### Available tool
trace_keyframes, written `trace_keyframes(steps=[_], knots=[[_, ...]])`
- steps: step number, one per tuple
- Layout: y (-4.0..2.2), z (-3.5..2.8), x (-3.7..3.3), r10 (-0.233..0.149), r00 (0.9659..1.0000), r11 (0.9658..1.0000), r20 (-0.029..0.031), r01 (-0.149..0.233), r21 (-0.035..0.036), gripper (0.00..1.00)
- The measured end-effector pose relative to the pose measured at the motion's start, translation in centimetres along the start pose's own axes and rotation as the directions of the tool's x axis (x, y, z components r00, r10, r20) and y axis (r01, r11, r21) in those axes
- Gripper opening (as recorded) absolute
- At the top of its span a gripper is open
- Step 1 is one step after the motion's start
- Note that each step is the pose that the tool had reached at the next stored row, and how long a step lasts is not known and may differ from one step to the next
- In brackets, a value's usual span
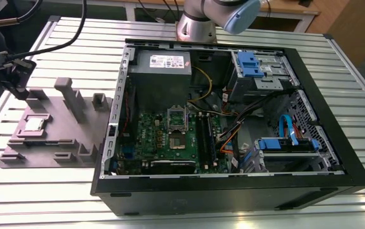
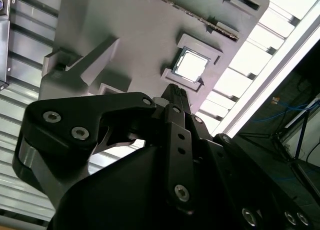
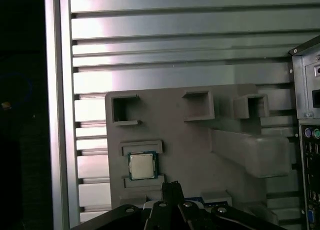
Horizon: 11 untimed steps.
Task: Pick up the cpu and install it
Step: 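Reach for the cpu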
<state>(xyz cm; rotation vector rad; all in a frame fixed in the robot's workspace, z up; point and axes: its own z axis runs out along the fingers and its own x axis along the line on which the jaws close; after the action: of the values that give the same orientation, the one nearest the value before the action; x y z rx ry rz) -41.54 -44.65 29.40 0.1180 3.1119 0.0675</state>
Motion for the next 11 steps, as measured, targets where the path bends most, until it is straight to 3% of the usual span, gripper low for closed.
trace_keyframes(steps=[11], knots=[[-0.29, 1.05, 0.65, 0.000, 1.0000, 1.0000, 0.0002, 0.000, -0.0001, 0.10]])
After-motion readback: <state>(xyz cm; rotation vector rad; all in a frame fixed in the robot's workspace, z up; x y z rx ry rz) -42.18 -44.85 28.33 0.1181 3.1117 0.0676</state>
